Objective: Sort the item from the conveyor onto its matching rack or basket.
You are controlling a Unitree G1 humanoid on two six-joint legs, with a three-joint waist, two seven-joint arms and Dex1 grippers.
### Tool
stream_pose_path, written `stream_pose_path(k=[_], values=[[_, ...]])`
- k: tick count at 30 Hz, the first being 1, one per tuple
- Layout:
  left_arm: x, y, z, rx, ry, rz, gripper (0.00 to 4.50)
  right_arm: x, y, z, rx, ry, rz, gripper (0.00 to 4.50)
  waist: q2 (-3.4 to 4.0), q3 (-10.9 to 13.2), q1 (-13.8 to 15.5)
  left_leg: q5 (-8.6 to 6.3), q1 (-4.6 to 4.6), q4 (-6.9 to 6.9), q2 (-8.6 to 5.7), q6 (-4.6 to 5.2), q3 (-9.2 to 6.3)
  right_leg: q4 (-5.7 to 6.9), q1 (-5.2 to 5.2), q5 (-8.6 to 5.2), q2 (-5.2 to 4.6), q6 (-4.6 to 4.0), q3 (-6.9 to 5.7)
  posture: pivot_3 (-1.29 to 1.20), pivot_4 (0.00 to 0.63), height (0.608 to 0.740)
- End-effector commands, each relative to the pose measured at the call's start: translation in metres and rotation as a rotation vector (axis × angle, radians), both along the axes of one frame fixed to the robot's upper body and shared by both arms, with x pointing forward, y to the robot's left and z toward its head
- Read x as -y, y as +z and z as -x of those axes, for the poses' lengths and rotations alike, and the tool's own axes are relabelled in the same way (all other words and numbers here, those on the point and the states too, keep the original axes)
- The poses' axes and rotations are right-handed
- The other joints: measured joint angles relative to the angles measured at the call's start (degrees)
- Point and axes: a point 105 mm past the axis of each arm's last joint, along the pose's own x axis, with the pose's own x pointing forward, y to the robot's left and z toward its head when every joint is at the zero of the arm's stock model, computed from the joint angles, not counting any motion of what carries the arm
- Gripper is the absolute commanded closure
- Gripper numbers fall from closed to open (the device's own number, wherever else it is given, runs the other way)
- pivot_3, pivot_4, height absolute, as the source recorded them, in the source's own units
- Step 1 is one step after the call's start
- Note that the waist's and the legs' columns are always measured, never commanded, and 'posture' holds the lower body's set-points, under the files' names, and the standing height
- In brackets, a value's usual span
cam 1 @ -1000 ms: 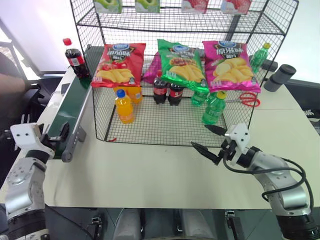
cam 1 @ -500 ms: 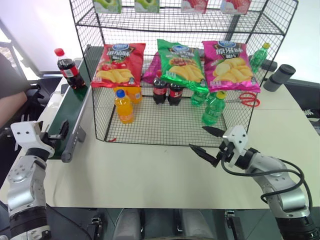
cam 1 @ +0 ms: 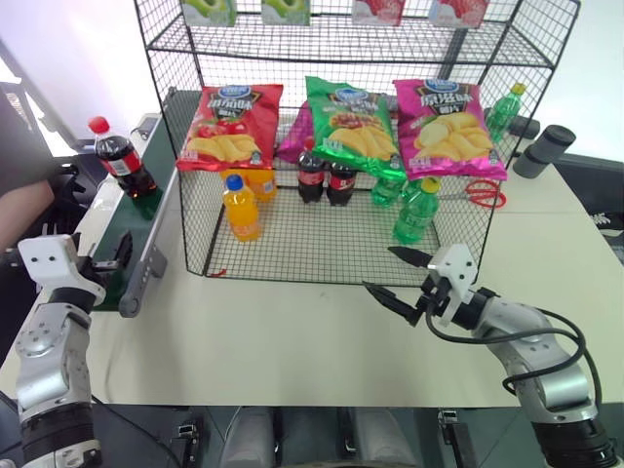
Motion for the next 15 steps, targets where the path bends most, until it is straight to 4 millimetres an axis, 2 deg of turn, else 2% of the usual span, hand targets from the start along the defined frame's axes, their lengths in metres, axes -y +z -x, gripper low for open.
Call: stream_pose_path(k=[1,9,15], values=[[0.000,0.012,-0.002,0.047,0.002,-0.021,0.00,-0.001,0.009,0.000,0.046,0.007,-0.011,0.06,0.00,0.00,0.00,0.00,0.00,0.00,0.00,0.00,0.00,0.00,0.00,0.00,0.00,0.00,0.00,0.00,0.150,0.740],[0.001,0.013,-0.004,0.051,0.010,-0.012,0.00,-0.011,0.012,0.000,0.053,0.021,-0.019,0.06,0.00,0.00,-0.05,0.00,0.00,0.00,0.00,0.00,0.00,0.00,0.00,0.00,0.00,0.00,0.00,0.00,0.150,0.740],[-0.009,0.010,0.000,0.052,0.058,-0.008,0.00,-0.023,0.012,0.005,0.045,0.077,-0.030,0.06,0.00,0.00,-0.02,0.00,0.00,0.00,0.00,0.00,0.00,0.00,0.00,0.00,0.00,0.00,-0.01,0.00,0.150,0.740]])
